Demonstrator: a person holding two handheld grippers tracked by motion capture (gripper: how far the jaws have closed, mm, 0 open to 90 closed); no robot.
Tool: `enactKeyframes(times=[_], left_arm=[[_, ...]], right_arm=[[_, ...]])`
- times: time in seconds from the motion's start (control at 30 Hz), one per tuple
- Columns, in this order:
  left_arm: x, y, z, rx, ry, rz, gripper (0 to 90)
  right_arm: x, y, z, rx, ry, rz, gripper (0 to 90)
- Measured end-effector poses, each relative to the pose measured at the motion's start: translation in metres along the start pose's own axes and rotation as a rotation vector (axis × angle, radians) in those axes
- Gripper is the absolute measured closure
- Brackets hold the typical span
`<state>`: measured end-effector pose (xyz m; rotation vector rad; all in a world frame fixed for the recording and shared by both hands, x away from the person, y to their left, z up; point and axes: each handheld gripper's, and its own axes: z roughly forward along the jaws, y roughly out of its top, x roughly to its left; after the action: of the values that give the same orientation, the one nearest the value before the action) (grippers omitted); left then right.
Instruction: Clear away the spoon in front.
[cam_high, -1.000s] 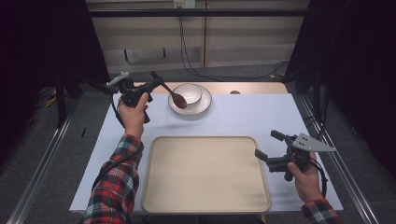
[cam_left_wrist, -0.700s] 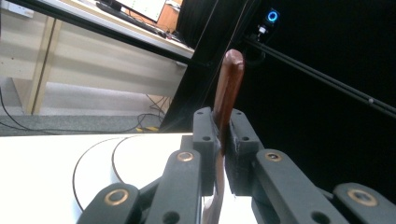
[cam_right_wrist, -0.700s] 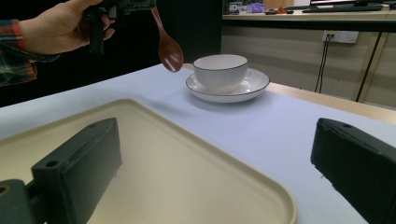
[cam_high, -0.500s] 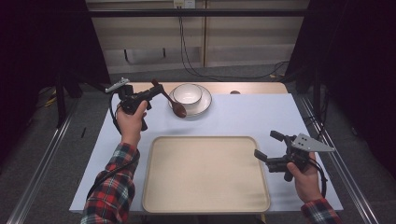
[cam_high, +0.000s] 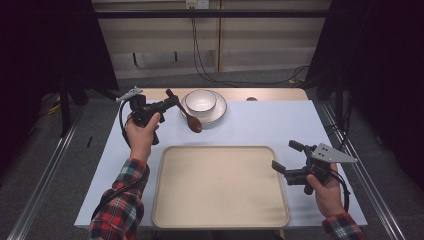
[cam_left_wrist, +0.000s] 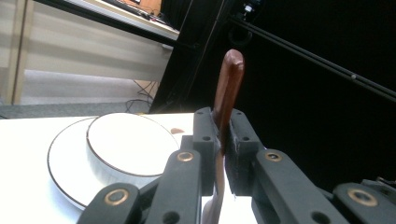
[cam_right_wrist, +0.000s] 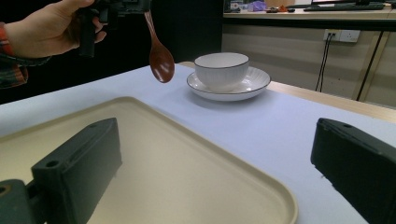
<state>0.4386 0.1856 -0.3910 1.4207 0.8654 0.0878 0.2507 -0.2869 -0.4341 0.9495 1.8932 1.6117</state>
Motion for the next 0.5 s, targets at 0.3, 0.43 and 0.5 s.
enactKeyframes(times=[0.3, 0.43, 0.5], left_arm=[[-0.0051, -0.0054, -0.0055, 0.043, -0.036, 0.017, 84.0], [-0.0079, -0.0073, -0.0077, 0.047, -0.044, 0.01, 84.0], [-0.0092, -0.0087, -0.0088, 0.052, -0.045, 0.009, 84.0]], right_arm=[[0.0001, 0.0, 0.0001, 0.003, 0.006, 0.0, 1.5], [0.0003, 0.0, 0.0001, 0.006, 0.006, 0.001, 1.5], [0.001, -0.0001, 0.0005, 0.006, 0.002, 0.002, 1.5]])
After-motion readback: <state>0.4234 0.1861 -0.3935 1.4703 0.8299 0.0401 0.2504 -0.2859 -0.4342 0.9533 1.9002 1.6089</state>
